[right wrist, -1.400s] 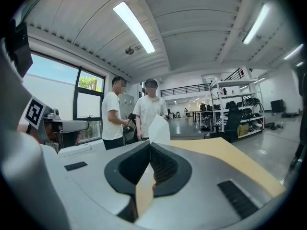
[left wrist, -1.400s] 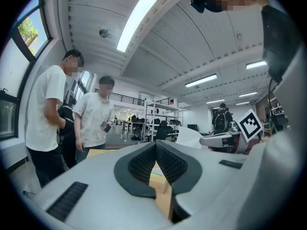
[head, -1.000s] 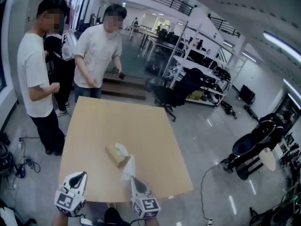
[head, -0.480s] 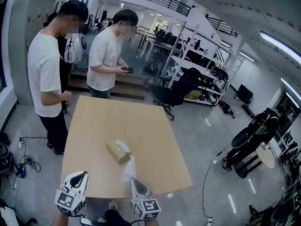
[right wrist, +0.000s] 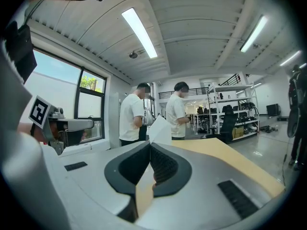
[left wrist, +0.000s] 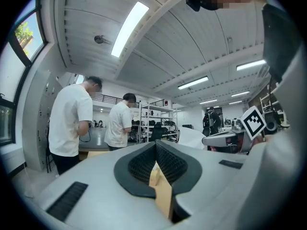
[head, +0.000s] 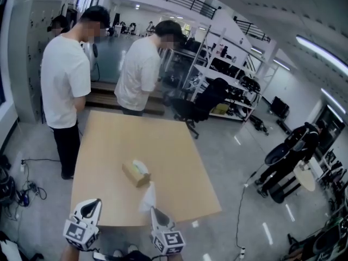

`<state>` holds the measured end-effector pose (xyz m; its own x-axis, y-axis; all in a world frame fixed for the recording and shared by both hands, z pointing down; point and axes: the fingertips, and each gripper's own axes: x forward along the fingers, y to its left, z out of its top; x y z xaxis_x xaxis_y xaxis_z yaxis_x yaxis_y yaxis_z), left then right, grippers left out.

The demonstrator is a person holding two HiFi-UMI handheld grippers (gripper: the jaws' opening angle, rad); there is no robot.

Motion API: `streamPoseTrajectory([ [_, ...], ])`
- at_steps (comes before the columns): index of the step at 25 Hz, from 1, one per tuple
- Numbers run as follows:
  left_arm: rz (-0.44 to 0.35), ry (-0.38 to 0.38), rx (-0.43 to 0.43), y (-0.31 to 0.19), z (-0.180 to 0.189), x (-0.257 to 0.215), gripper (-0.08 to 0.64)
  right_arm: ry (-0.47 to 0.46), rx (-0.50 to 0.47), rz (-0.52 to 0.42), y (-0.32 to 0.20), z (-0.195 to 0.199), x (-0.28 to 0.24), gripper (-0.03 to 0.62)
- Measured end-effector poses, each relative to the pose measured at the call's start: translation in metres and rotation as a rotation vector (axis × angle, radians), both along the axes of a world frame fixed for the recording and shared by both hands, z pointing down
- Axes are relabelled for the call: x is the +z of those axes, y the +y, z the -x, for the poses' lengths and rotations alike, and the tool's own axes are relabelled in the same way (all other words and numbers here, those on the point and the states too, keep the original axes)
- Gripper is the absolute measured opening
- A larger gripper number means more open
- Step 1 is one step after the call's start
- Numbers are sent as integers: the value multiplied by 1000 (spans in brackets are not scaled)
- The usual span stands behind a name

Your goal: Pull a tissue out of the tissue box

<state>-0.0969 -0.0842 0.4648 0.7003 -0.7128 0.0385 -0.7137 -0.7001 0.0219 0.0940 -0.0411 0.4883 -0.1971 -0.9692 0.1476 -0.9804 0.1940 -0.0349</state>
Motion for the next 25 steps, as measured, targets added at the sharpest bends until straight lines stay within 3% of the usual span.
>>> streamPoseTrajectory([
  [25,-12,31,1,-3,2,-6,8,5,-33,0,-5,8,-1,11],
])
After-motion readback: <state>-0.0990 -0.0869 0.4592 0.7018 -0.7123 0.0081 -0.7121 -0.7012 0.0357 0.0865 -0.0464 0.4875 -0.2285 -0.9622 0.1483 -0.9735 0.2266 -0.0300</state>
